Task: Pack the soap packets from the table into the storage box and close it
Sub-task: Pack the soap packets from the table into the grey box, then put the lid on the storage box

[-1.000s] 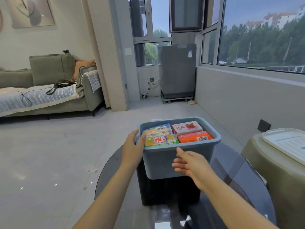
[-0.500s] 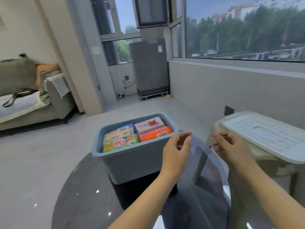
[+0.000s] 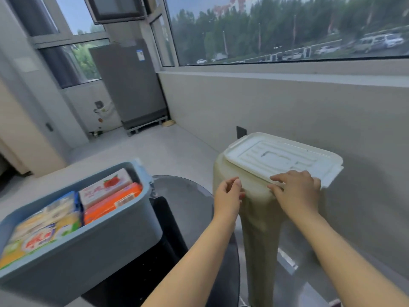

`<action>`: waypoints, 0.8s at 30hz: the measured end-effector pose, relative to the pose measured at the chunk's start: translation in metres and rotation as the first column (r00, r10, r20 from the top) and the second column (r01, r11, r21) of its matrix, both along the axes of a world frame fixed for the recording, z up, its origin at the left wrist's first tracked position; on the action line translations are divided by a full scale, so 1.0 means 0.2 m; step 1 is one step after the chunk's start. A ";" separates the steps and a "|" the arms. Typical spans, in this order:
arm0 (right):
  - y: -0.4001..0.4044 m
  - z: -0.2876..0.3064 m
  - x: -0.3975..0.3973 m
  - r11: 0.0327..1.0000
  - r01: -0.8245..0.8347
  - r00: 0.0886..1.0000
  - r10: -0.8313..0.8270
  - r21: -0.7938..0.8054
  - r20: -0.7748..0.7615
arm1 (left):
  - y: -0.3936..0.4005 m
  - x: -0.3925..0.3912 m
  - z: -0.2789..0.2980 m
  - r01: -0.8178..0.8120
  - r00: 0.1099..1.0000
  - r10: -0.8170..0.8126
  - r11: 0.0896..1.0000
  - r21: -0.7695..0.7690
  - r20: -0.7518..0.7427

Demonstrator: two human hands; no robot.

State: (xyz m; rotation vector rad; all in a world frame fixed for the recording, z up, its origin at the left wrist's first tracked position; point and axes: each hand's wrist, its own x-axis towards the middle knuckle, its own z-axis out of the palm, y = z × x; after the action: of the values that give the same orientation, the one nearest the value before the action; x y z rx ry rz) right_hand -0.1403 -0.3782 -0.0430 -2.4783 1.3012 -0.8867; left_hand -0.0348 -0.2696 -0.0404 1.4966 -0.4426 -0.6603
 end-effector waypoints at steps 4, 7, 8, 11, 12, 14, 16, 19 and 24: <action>-0.02 -0.01 -0.02 0.995 0.096 0.994 -0.096 0.011 -0.051 | -0.05 -0.01 -0.04 0.001 0.999 -0.001 1.000 -0.008 -0.033; -0.01 0.03 -0.03 0.994 0.103 0.995 -0.103 -0.023 -0.007 | -0.04 -0.02 -0.04 0.000 1.000 -0.001 1.000 -0.032 -0.030; 0.01 0.06 -0.04 0.994 0.096 0.995 -0.094 -0.057 0.035 | -0.03 -0.01 -0.02 -0.004 1.000 0.003 0.999 -0.048 -0.020; 0.09 0.16 -0.06 0.986 0.082 0.982 -0.055 -0.146 0.183 | 0.01 -0.01 0.06 -0.016 0.997 0.025 0.993 -0.118 0.074; 0.13 0.19 -0.07 0.983 0.076 0.972 -0.036 -0.165 0.230 | 0.03 -0.01 0.09 -0.010 0.991 0.028 0.991 -0.134 0.132; 0.21 0.24 -0.07 0.981 0.053 0.953 0.007 -0.188 0.304 | 0.07 0.00 0.16 0.022 0.964 0.019 0.988 -0.150 0.265; 0.29 0.30 -0.07 0.980 0.034 0.936 0.038 -0.196 0.350 | 0.13 -0.01 0.25 0.054 0.919 0.003 0.989 -0.135 0.395; 0.39 0.41 -0.08 0.976 0.030 0.909 0.063 -0.217 0.412 | 0.23 0.00 0.37 0.062 0.858 0.018 0.989 -0.137 0.514; 0.55 0.62 -0.12 0.966 -0.043 0.832 0.176 -0.256 0.526 | 0.42 0.07 0.62 0.001 0.784 0.148 0.971 -0.239 0.603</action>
State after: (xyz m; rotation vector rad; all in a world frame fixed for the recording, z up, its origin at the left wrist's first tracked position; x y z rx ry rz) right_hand -0.1650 -0.2675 0.0815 -2.1644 0.8830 -1.6441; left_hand -0.0215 -0.1847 0.0846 1.4766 -0.9269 -0.0213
